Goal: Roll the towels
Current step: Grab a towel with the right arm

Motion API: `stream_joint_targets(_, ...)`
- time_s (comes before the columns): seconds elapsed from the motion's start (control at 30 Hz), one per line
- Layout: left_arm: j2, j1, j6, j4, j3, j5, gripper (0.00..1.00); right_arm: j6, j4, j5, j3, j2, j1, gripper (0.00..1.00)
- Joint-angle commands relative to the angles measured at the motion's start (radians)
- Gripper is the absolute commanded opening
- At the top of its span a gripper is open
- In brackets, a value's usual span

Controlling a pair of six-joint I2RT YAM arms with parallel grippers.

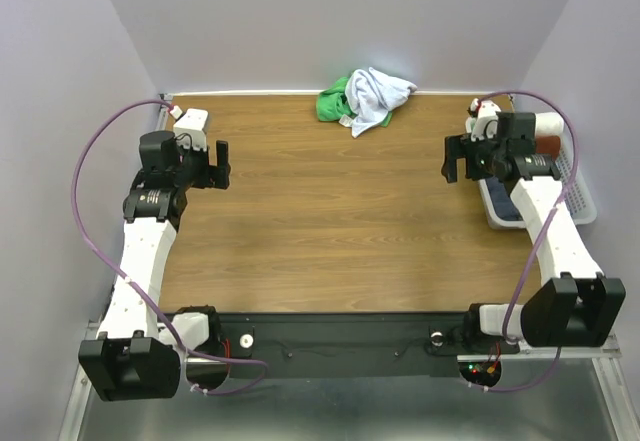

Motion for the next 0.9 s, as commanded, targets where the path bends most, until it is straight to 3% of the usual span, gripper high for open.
stream_joint_targets(0.0, 0.002, -0.004, -0.02, 0.042, -0.001, 0.03, 0.99, -0.053, 0.018, -0.036, 0.133, 0.102, 0.002, 1.0)
stream_joint_targets(0.1, 0.019, -0.004, -0.032, 0.035, 0.025, 0.057, 0.99, -0.067, 0.018, -0.055, 0.214, 0.223, 0.002, 1.0)
stream_joint_targets(0.3, 0.033, -0.004, -0.044, 0.03, 0.048, 0.131, 0.99, -0.054, 0.02, -0.065, 0.535, 0.537, 0.014, 1.0)
stream_joint_targets(0.6, 0.03, -0.004, -0.047, 0.01, 0.055, 0.12, 0.99, 0.03, 0.043, -0.006, 1.067, 0.982, 0.105, 1.0)
stream_joint_targets(0.73, 0.028, -0.004, -0.046, 0.001, 0.02, 0.133, 0.99, 0.062, 0.119, 0.054, 1.202, 1.136, 0.146, 1.0)
stream_joint_targets(0.87, 0.037, -0.004, -0.046, -0.013, 0.014, 0.117, 0.99, 0.071, 0.245, 0.12, 1.209, 1.226, 0.169, 1.0)
